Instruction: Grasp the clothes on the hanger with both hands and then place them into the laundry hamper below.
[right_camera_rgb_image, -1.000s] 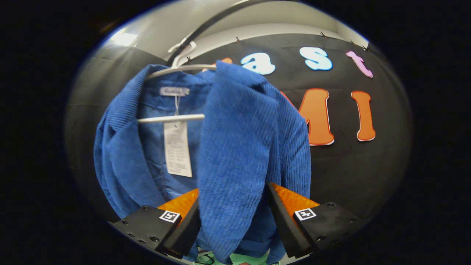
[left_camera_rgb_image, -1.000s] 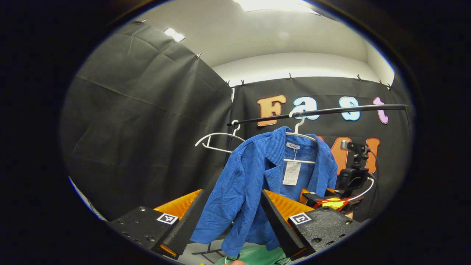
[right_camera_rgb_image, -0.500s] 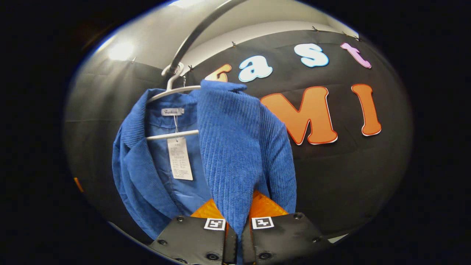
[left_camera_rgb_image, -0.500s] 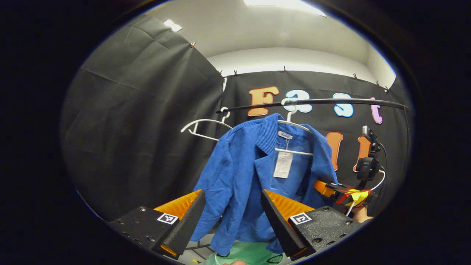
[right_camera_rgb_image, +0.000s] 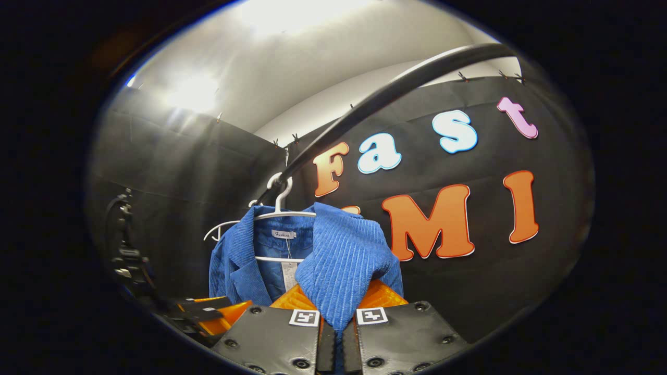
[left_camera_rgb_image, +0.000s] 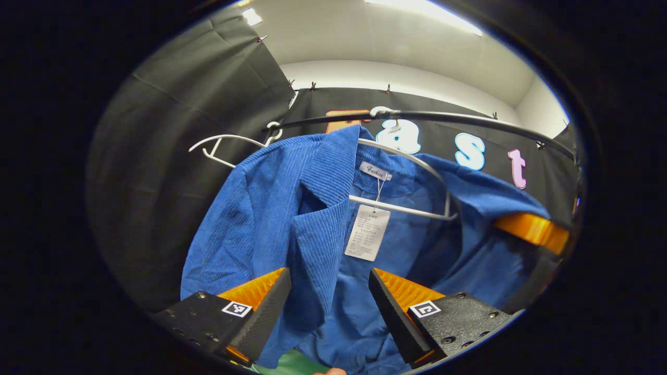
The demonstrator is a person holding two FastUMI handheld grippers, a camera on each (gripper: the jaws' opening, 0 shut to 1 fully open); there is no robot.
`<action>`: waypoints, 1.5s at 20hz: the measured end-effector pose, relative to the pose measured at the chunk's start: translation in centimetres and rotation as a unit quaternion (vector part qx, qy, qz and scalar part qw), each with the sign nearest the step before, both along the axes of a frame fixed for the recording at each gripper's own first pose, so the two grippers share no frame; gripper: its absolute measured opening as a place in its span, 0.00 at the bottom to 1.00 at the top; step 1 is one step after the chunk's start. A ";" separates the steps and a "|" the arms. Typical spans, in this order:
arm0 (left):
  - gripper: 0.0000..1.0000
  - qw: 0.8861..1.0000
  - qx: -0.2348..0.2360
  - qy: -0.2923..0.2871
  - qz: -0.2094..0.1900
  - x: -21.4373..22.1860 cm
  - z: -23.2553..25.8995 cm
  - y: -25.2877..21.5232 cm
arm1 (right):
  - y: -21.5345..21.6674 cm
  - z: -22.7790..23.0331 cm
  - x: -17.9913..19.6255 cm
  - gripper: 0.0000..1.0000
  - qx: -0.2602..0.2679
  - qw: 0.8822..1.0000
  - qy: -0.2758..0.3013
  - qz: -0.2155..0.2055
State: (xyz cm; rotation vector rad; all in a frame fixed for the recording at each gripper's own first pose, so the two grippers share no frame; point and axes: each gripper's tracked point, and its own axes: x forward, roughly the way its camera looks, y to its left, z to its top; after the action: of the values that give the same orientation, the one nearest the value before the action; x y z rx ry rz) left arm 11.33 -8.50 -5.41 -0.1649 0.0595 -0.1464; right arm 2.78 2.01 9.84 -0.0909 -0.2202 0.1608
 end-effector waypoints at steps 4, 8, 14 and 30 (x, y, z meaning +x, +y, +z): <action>0.95 0.997 0.018 -0.016 0.069 4.1 -0.9 0.7 | 0.8 0.0 -0.6 0.12 -0.026 0.999 0.007 0.022; 0.90 0.983 0.095 -0.037 0.155 5.9 -2.4 4.3 | 0.8 -0.2 -1.3 0.12 -0.020 0.999 0.004 0.031; 0.59 0.959 0.140 -0.044 0.242 4.6 -1.7 11.4 | 0.3 -1.3 -1.1 0.13 -0.009 0.999 0.014 0.040; 0.08 0.967 0.181 -0.094 0.153 1.7 19.9 18.4 | -0.9 -3.1 -0.7 0.12 0.007 1.000 -0.007 0.005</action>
State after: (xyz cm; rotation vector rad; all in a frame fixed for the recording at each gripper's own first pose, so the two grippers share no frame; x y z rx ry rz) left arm 13.01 9.92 14.53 0.2050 -0.1285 0.1588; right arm 2.06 1.07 6.77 -0.0765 -0.2367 0.1686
